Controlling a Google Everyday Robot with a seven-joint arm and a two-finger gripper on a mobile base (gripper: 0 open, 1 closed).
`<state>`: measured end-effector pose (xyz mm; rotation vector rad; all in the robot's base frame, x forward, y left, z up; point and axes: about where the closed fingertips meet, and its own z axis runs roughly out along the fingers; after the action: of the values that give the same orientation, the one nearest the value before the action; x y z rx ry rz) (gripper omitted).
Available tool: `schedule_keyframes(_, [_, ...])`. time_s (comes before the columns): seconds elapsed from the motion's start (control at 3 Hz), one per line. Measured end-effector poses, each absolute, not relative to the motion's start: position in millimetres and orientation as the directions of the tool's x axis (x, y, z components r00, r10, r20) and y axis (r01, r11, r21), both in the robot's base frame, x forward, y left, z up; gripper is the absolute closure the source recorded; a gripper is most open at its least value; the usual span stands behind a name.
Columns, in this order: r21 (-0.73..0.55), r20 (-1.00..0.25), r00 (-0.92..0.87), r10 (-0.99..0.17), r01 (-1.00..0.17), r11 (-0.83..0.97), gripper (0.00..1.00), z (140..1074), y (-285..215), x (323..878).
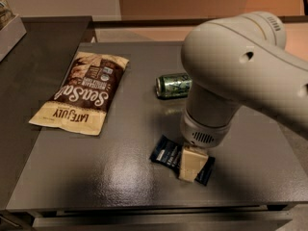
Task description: Pick rxbar blueberry
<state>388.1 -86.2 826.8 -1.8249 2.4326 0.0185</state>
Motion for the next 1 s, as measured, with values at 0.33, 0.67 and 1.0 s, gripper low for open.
schedule_keyframes(0.33, [-0.049,-0.088,-0.274,-0.958,-0.959,0.279,0.64,829,-85,388])
schedule_keyframes(0.67, [-0.049,-0.088,-0.274,-0.958,-0.959,0.279,0.87,834,-85,387])
schedule_keyframes(1.0, [-0.07,-0.112,-0.251,-0.961,-0.963,0.26,1.0,850,-79,388])
